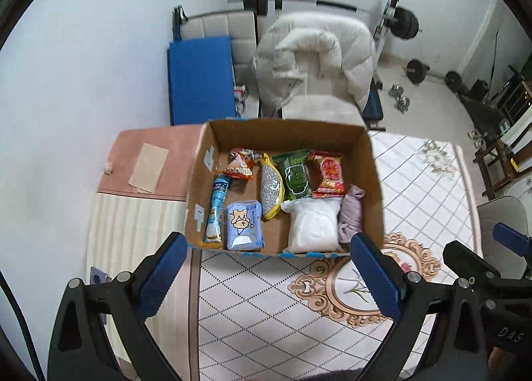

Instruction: Organize soft objects

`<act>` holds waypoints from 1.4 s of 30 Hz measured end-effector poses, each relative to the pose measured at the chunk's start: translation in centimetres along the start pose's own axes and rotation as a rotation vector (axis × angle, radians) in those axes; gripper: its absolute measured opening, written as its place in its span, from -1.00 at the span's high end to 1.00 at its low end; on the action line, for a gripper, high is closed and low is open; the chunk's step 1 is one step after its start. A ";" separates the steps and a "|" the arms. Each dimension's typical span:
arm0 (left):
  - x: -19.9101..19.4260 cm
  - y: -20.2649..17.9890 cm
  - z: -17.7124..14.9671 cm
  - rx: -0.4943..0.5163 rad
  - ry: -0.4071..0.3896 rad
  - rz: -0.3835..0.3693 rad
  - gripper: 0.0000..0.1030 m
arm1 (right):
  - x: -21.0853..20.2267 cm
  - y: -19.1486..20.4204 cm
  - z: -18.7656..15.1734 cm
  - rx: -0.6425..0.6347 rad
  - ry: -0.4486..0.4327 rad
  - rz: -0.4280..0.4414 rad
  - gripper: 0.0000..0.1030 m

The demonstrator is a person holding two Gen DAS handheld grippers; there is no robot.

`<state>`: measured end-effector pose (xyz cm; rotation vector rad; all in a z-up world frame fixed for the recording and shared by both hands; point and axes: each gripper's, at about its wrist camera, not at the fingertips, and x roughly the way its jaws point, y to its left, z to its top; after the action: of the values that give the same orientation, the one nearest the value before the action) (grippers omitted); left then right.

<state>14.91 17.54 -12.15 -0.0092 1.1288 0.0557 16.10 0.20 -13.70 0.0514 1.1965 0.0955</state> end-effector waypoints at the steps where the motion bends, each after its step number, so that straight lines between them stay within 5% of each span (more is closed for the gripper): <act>1: -1.0 0.0 -0.3 -0.003 -0.014 0.000 -0.95 | -1.3 -0.1 -0.4 -0.001 -0.018 0.004 -1.00; 18: -12.6 0.0 -4.4 -0.026 -0.156 -0.022 -0.95 | -15.3 0.2 -5.6 -0.041 -0.222 0.006 -1.00; 42: -13.8 0.7 -4.3 -0.037 -0.227 0.024 -1.00 | -16.4 1.3 -5.2 -0.043 -0.270 -0.053 -1.00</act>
<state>5.13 17.49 -1.53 -0.0220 0.9012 0.0974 5.24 -0.21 -0.31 -0.0051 0.9254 0.0654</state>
